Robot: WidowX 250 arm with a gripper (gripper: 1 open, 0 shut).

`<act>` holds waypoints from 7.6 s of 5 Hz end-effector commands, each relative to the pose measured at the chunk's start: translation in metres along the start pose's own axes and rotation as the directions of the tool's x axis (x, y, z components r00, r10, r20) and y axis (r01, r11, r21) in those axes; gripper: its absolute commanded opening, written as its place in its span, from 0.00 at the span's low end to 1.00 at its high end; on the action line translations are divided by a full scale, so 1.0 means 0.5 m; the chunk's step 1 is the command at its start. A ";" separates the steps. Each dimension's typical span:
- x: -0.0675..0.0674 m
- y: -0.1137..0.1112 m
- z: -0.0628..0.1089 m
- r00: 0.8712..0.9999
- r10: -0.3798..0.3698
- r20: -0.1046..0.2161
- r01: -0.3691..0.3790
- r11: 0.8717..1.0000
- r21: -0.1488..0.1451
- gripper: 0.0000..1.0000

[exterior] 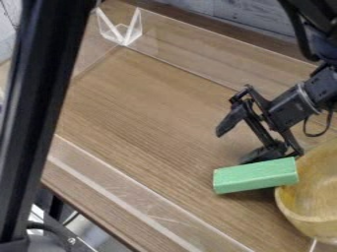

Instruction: Remove the green block from inside the brown bowl and put it on the table

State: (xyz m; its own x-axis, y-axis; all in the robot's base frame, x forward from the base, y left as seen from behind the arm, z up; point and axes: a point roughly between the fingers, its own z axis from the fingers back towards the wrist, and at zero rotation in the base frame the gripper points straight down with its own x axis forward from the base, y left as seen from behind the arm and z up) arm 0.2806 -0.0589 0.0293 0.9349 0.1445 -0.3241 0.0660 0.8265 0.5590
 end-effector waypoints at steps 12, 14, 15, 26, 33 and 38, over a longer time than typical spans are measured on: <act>0.021 0.025 0.019 0.993 0.051 -0.110 -0.049 0.999 0.022 0.00; 0.042 0.008 0.014 0.991 0.084 -0.108 -0.075 0.994 0.080 0.00; 0.049 0.018 0.004 0.990 0.102 -0.097 -0.092 0.990 0.110 0.00; 0.009 0.084 0.001 0.952 0.246 -0.179 -0.206 0.954 0.216 0.00; 0.009 0.104 -0.018 0.947 0.229 -0.226 -0.164 0.947 0.275 0.00; -0.015 0.082 -0.043 0.962 0.181 -0.203 -0.105 0.936 0.337 1.00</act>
State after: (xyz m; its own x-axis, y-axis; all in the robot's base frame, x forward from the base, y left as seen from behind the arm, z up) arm 0.2643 -0.0130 0.0277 0.8207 0.4114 -0.3966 0.1112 0.5657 0.8170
